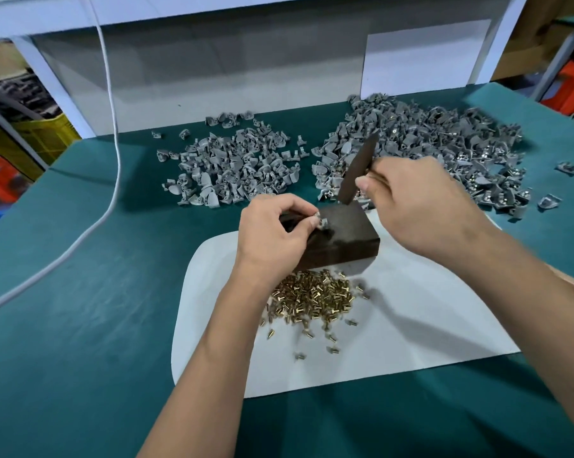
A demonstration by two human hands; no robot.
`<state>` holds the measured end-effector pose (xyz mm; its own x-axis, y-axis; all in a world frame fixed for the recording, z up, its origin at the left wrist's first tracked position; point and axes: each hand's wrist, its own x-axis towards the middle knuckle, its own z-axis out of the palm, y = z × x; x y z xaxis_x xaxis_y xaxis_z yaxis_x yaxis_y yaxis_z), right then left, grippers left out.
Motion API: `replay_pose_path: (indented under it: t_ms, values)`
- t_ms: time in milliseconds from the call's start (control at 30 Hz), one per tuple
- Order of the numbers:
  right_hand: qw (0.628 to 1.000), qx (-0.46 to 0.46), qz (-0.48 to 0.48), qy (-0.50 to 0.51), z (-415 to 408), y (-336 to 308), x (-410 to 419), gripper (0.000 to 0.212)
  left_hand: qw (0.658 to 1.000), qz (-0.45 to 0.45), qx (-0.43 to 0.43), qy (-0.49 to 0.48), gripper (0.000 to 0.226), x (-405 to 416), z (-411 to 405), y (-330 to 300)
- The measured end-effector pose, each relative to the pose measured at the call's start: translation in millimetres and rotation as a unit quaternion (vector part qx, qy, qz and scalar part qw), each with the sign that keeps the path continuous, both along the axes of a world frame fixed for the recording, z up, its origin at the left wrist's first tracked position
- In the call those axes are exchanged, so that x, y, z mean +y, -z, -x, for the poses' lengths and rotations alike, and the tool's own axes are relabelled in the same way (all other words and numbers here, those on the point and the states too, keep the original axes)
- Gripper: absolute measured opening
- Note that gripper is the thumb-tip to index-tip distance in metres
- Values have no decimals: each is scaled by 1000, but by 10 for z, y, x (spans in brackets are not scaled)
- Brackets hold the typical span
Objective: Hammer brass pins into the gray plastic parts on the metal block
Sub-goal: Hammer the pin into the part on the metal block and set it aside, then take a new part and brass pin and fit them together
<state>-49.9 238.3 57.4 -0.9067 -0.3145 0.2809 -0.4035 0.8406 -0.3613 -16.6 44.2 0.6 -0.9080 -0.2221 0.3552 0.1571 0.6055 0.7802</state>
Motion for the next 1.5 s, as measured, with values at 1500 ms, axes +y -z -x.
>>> replay_pose_path:
  t_ms: [1500]
  values:
    - [960, -78, -251, -100, 1114, 148, -540, 12, 992, -108, 69, -18, 12, -25, 55, 103]
